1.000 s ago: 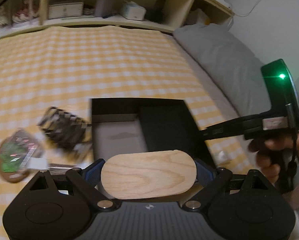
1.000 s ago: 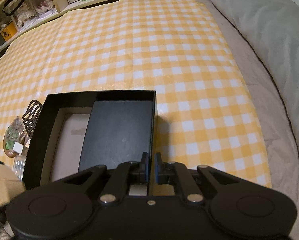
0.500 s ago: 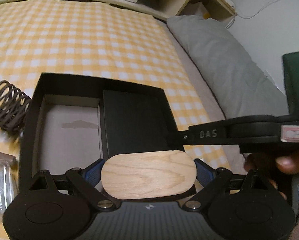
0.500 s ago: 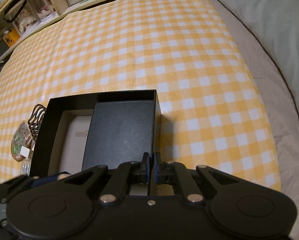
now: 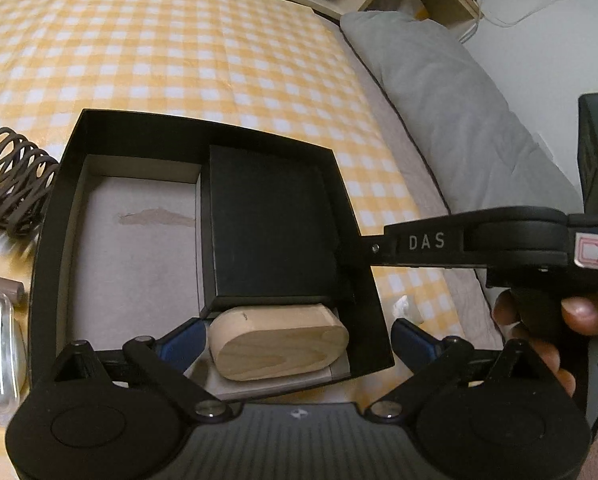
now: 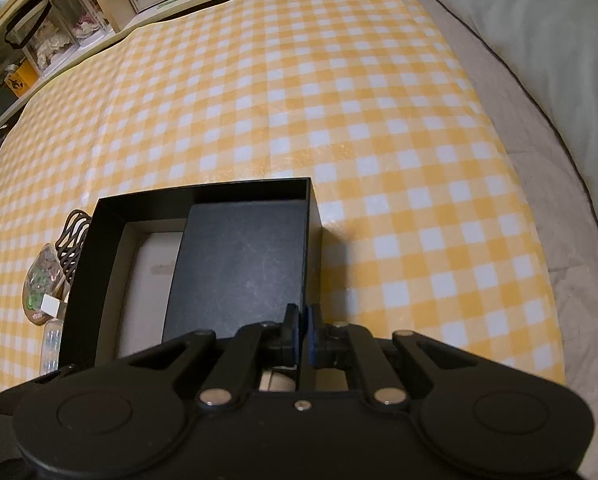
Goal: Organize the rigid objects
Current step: 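Carry the wooden piece with the left gripper over the tray, then lower the wooden piece beside the black box and open the left gripper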
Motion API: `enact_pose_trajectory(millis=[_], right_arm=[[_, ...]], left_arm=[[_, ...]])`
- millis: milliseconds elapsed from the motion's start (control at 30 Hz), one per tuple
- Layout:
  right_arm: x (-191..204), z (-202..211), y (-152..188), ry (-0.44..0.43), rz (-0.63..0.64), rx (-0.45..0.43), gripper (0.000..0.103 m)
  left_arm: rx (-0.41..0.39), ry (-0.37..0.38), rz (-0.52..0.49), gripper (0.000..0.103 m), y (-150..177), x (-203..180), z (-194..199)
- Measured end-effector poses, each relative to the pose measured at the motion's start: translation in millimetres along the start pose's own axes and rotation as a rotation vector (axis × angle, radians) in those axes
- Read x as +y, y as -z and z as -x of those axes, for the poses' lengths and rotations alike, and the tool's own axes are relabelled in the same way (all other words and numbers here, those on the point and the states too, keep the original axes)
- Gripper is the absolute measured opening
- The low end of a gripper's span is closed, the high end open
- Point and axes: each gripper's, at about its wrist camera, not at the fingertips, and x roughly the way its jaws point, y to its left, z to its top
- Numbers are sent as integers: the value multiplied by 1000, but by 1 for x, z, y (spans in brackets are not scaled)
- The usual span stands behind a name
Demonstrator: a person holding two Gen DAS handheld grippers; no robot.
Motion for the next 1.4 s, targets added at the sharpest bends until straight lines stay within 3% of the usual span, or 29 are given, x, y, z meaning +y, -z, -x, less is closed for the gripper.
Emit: enact_pose_trajectory(millis=[133, 267, 400, 767, 867, 1100, 1300, 1400], right_arm=[[-1, 1, 0, -1, -4, 0, 5], [-2, 0, 0, 3, -1, 0, 5], [-1, 1, 0, 2, -1, 0, 5], [2, -1, -1, 4, -2, 0, 5], [1, -1, 0, 3, -4, 1, 5], [0, 0, 0, 4, -2, 0, 5], [1, 0, 0, 4, -3, 1, 5], [1, 0, 0, 5, -2, 1, 5]], left_arm=[[7, -5, -17, 95, 1, -1, 4], [23, -35, -44, 69, 3, -1, 1], [34, -70, -54, 57, 3, 5, -8], [59, -62, -30, 54, 3, 10, -12], [54, -44, -25, 59, 1, 10, -7], [25, -32, -86, 87, 3, -3, 13], [-41, -65, -211, 101, 5, -4, 51], [-78, -93, -237, 103, 2, 12, 72]])
